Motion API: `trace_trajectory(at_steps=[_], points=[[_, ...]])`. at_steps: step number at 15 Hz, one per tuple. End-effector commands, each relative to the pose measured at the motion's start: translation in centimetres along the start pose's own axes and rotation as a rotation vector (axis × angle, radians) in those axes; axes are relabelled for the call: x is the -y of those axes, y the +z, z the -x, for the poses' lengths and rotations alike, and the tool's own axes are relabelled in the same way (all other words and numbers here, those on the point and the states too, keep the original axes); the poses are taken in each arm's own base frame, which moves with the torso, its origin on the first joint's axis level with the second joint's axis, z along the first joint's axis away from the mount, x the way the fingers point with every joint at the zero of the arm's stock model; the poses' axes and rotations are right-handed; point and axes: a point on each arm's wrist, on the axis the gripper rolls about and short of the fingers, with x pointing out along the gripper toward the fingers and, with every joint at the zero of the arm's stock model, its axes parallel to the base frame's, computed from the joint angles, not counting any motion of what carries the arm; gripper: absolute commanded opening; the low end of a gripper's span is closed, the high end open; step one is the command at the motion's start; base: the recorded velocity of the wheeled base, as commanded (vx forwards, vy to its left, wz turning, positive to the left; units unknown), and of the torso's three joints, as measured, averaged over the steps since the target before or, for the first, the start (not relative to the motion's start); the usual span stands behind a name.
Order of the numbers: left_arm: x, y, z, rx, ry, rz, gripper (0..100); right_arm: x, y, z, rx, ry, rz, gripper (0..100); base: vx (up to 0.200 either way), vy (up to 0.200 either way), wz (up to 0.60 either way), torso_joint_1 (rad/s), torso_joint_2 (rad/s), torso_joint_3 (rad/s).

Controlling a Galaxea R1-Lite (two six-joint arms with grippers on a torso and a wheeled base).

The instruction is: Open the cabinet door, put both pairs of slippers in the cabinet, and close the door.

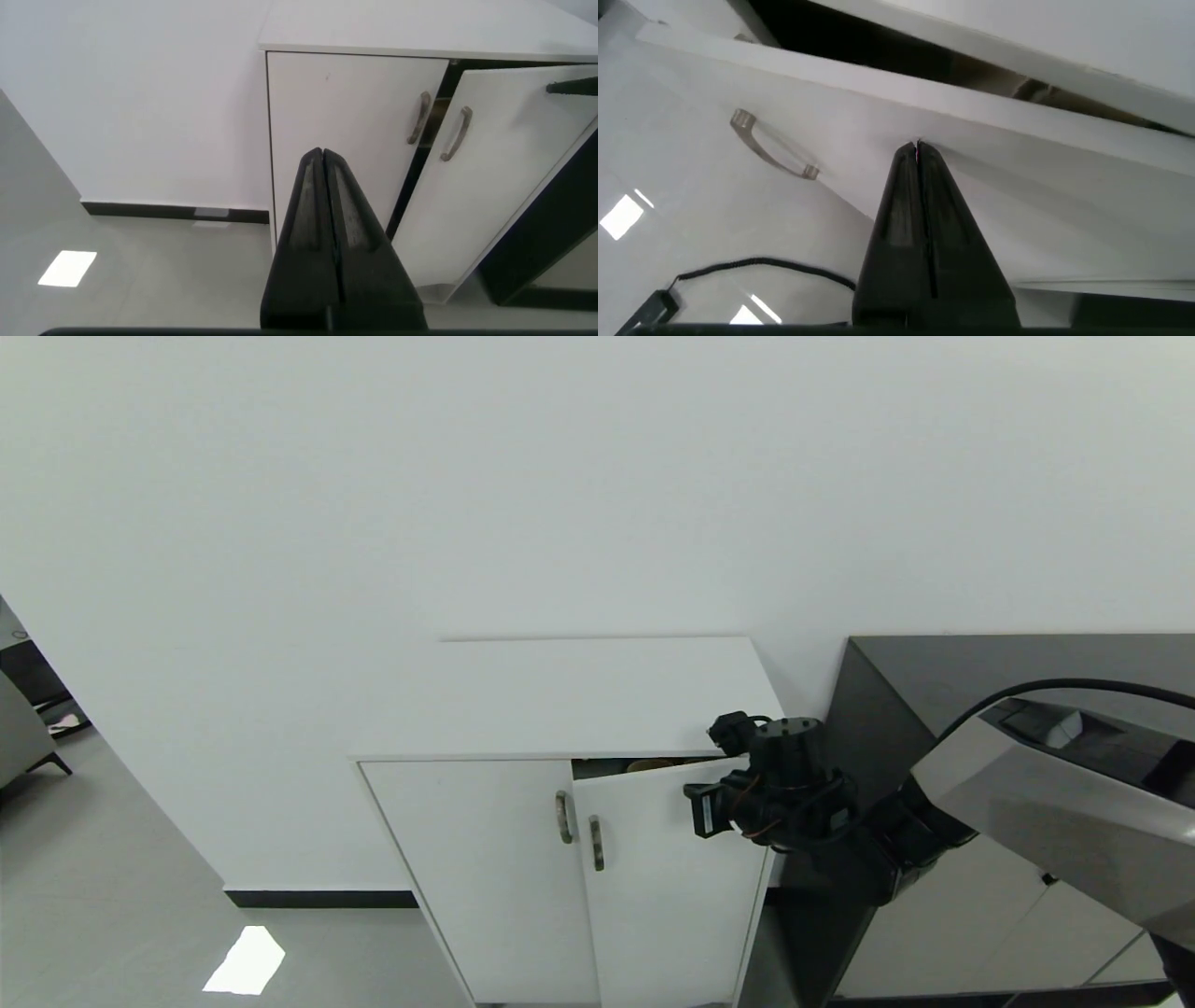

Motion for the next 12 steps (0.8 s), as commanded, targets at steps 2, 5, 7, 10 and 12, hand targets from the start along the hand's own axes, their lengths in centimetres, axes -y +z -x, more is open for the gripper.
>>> trace_trajectory(at_steps=[2,5,7,10,12], points=[[0.0,0.0,-0.01,-0.002,0.0,0.0,0,0.42,0.27,-0.55,0.013,-0.016,-0.002,0,0.0,0.0,0.0,0.0,0.0,0.0],[0.0,0.0,-0.01,-0.002,0.0,0.0,0,0.56,0.03,-0.89,0.0,-0.022,-0.004,0,0.0,0.0,0.0,0.0,0.0,0.0],[0.0,0.0,-0.01,-0.002,0.0,0.0,0,0.56,0.01,-0.89,-0.001,-0.022,-0.004,0,0.0,0.0,0.0,0.0,0.0,0.0],[0.0,0.0,-0.01,-0.002,0.0,0.0,0,0.71,0.19,-0.91,0.005,-0.035,-0.005,0,0.0,0.0,0.0,0.0,0.0,0.0],[0.0,0.0,-0.01,-0.002,0.0,0.0,0,0.84,0.13,-1.16,-0.005,-0.05,-0.009,0,0.0,0.0,0.0,0.0,0.0,0.0]])
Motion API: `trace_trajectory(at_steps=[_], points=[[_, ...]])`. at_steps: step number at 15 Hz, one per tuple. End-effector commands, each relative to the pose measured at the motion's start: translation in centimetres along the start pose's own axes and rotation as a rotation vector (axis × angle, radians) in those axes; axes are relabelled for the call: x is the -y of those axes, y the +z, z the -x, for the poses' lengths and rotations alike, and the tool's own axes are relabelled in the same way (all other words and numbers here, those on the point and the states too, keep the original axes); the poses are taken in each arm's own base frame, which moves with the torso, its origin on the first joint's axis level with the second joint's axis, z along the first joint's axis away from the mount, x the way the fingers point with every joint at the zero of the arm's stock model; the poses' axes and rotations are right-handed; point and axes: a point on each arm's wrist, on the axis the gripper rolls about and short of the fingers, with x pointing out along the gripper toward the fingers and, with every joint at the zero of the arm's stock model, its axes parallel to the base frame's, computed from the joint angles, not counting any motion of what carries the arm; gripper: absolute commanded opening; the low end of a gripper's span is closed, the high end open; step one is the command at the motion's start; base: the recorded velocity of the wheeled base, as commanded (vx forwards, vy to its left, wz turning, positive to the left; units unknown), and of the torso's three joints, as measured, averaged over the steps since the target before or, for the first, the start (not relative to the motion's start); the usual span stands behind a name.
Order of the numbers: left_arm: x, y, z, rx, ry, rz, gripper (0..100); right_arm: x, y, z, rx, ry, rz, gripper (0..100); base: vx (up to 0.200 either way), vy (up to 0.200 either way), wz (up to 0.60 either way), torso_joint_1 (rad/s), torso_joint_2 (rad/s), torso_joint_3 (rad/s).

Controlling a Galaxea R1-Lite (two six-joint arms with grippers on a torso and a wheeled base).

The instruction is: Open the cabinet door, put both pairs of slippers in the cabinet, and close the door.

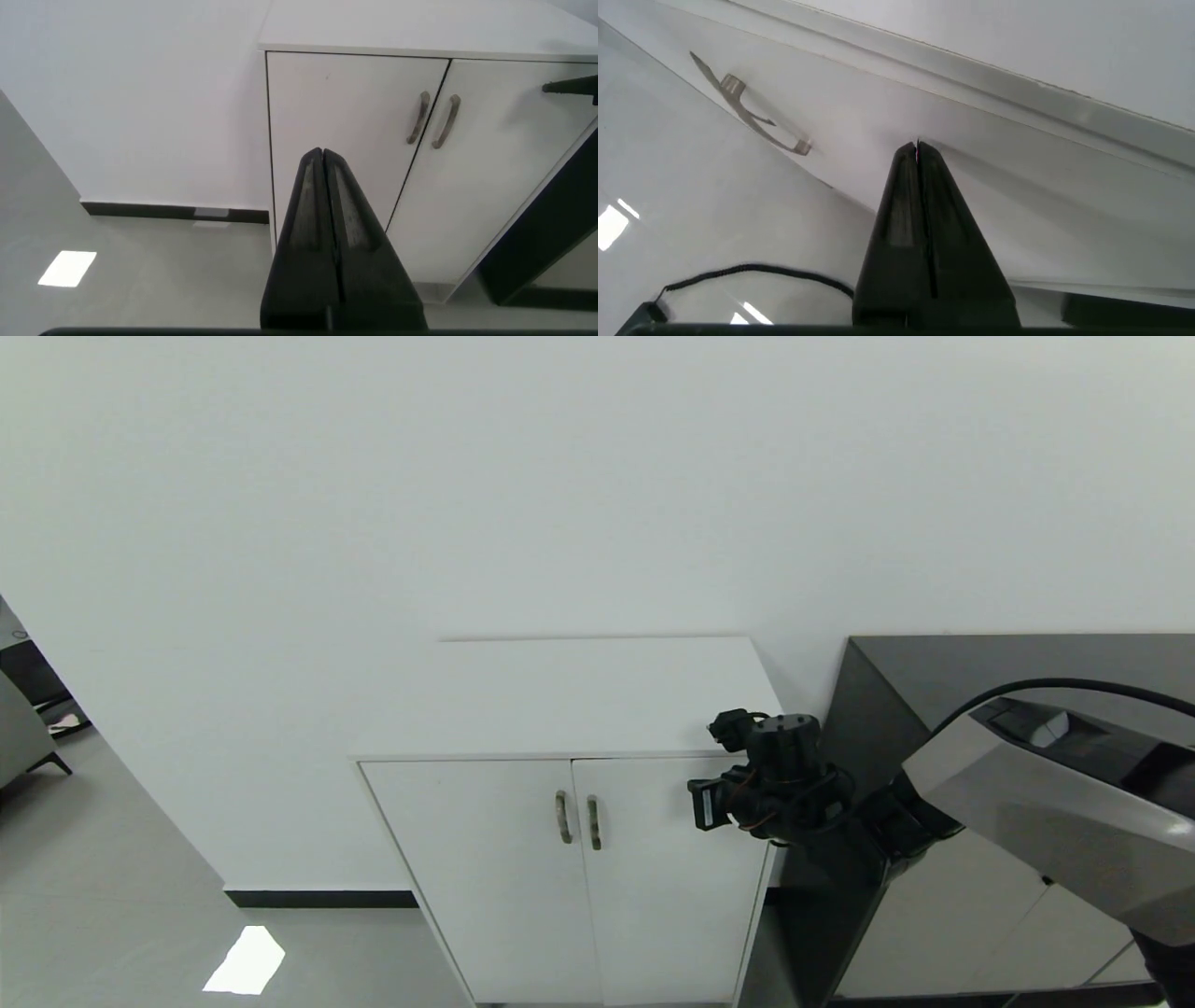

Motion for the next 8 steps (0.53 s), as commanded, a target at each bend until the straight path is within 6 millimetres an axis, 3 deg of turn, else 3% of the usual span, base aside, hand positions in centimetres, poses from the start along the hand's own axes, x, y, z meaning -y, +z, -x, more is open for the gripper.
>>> trace_trajectory(at_steps=[1,8], points=[[0.0,0.0,-0.01,-0.001,0.0,0.0,0,0.21,-0.01,-0.41,0.006,-0.02,-0.002,0,0.0,0.0,0.0,0.0,0.0,0.0],[0.0,0.0,-0.01,-0.001,0.0,0.0,0,0.11,0.32,-0.05,0.005,-0.035,-0.003,0,0.0,0.0,0.0,0.0,0.0,0.0]])
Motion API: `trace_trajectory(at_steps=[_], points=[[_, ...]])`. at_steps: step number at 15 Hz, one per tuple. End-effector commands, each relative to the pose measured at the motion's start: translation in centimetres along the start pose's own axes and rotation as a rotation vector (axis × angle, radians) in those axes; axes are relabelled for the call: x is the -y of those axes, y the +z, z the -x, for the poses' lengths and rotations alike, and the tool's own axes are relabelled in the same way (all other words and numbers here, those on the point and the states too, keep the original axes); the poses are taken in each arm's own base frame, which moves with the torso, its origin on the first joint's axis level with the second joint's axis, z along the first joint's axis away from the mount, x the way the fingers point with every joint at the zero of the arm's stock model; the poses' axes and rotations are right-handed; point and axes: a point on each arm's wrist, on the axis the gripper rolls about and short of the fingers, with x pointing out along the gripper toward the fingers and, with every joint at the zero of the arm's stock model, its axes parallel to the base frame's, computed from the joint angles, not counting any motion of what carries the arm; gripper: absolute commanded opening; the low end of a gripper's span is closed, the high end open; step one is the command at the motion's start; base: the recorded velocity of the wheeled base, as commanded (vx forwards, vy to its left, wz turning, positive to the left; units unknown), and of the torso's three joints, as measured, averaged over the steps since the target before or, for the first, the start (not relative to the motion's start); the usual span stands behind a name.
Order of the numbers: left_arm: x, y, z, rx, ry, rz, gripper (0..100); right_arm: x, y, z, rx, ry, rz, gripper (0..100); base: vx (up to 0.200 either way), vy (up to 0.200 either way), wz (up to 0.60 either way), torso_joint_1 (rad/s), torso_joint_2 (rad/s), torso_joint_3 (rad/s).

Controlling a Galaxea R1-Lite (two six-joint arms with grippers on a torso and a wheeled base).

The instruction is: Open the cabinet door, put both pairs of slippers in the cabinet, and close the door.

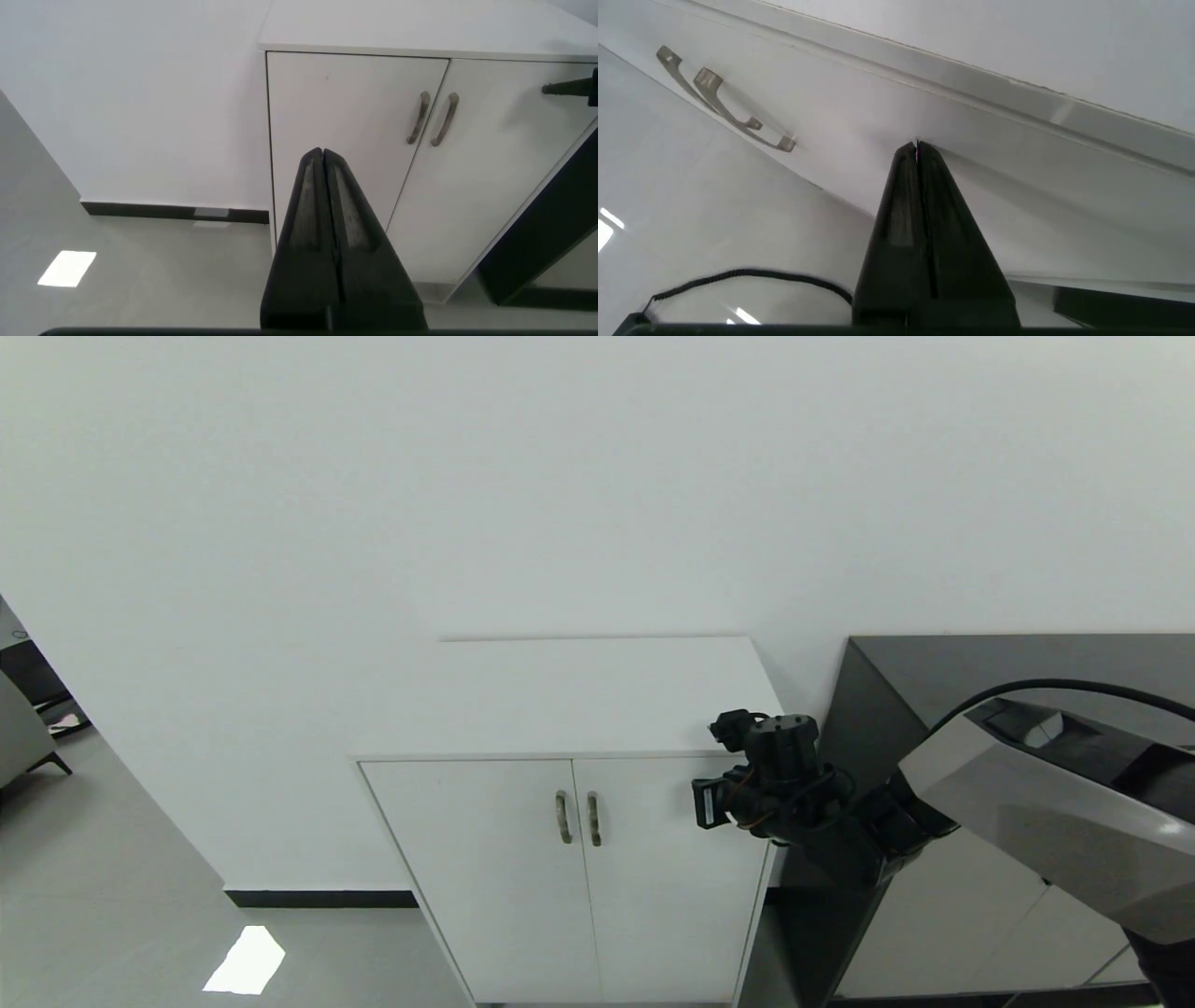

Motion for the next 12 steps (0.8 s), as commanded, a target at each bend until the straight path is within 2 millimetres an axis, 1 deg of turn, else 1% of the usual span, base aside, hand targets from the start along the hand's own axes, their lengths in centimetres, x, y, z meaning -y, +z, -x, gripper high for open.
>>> trace_trajectory(at_steps=[1,3,5,6,9,12], points=[[0.0,0.0,0.0,-0.001,0.0,0.0,0,-0.2,0.6,0.4,0.014,-0.017,0.001,0,0.0,0.0,0.0,0.0,0.0,0.0],[0.0,0.0,0.0,0.0,0.0,0.0,0,-0.2,0.6,0.2,-0.001,-0.055,0.002,0,0.0,0.0,0.0,0.0,0.0,0.0],[0.0,0.0,0.0,-0.001,0.0,0.0,0,-0.4,0.7,0.5,-0.004,-0.051,0.003,0,0.0,0.0,0.0,0.0,0.0,0.0],[0.0,0.0,0.0,-0.001,0.0,0.0,0,-0.9,0.9,1.2,-0.008,-0.043,0.006,0,0.0,0.0,0.0,0.0,0.0,0.0],[0.0,0.0,0.0,-0.001,0.0,0.0,0,-2.8,1.7,4.8,-0.008,-0.003,0.025,0,0.0,0.0,0.0,0.0,0.0,0.0],[0.0,0.0,0.0,-0.001,0.0,0.002,0,-4.0,2.1,9.6,-0.016,0.022,0.043,0,0.0,0.0,0.0,0.0,0.0,0.0]])
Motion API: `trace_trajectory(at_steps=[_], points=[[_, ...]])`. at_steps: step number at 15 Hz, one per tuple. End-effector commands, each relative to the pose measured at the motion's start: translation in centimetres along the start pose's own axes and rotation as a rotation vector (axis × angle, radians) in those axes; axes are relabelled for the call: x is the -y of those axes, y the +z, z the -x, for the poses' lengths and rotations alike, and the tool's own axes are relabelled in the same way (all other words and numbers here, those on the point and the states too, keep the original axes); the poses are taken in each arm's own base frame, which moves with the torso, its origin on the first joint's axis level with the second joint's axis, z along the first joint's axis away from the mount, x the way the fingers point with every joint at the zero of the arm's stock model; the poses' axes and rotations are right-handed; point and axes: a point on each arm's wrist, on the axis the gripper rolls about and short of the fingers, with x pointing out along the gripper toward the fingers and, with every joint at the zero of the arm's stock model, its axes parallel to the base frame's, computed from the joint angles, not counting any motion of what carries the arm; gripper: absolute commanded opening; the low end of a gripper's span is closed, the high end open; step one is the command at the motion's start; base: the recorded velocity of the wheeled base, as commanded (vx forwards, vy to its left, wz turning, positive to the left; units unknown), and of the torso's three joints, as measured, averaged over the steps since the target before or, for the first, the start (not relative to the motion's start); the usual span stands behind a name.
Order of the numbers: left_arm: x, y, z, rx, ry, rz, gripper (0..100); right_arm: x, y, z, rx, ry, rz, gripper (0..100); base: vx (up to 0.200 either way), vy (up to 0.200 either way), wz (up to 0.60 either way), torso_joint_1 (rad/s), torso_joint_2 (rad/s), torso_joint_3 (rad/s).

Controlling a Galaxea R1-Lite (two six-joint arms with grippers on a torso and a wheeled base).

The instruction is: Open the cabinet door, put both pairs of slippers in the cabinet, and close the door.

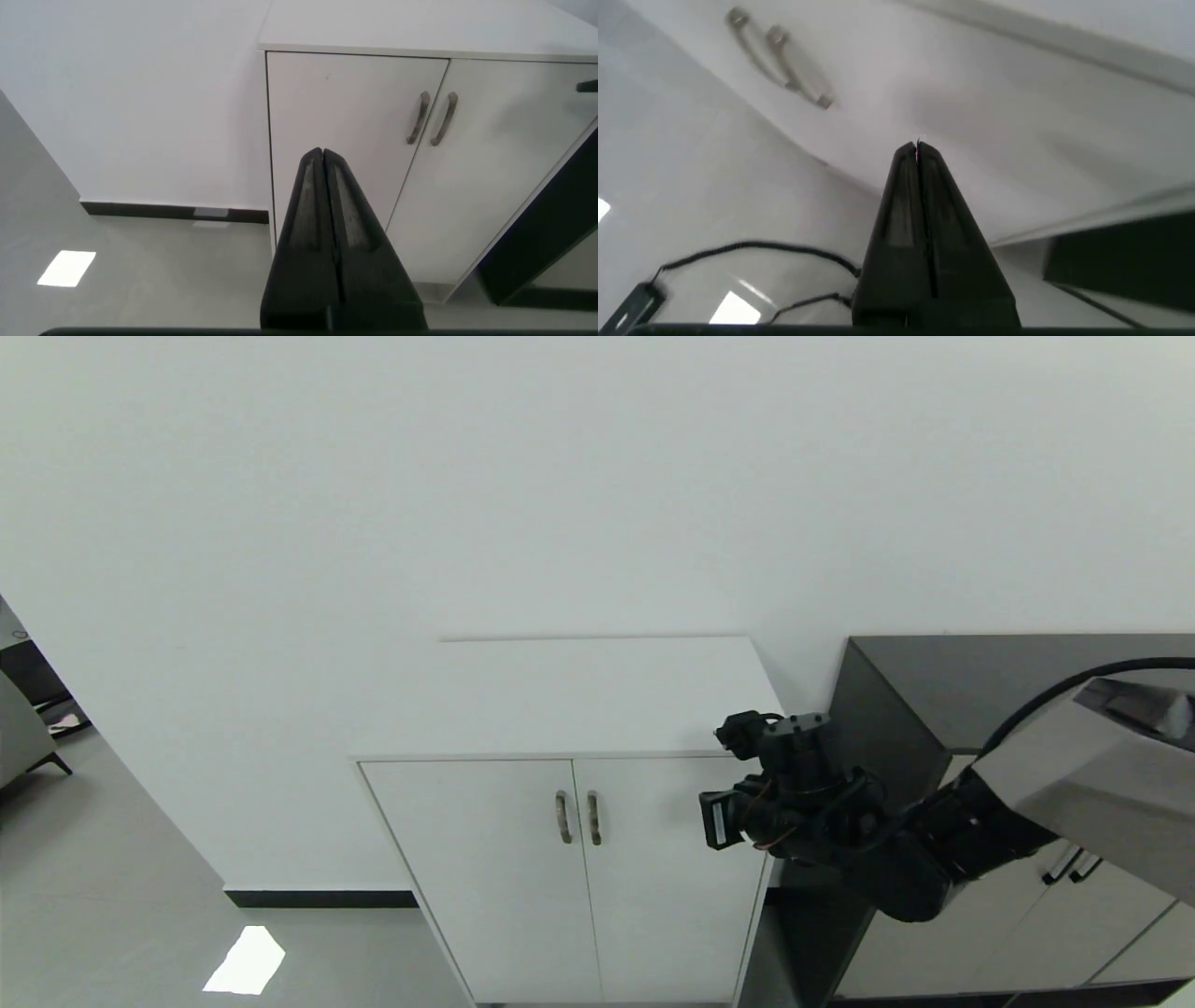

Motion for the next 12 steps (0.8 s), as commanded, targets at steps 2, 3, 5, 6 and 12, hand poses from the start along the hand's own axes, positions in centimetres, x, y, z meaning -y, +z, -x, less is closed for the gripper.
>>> trace_trajectory(at_steps=[2,3,5,6,12], points=[[0.0,0.0,0.0,-0.001,0.0,0.001,0,-0.7,1.1,6.6,0.036,0.007,0.014,0,0.0,0.0,0.0,0.0,0.0,0.0],[0.0,0.0,0.0,-0.001,0.0,0.001,0,-0.3,0.9,7.6,0.034,-0.039,0.011,0,0.0,0.0,0.0,0.0,0.0,0.0],[0.0,0.0,0.0,-0.001,0.0,0.001,0,0.9,0.7,9.2,0.042,-0.121,-0.001,0,0.0,0.0,0.0,0.0,0.0,0.0],[0.0,0.0,0.0,-0.001,0.002,0.001,0,3.1,0.2,12.9,0.051,-0.202,0.006,0,0.0,0.0,0.0,0.0,0.0,0.0],[0.0,0.0,0.0,-0.001,0.002,0.001,0,8.1,-4.7,22.1,-0.001,-0.423,0.026,0,0.0,0.0,0.0,0.0,0.0,0.0]])
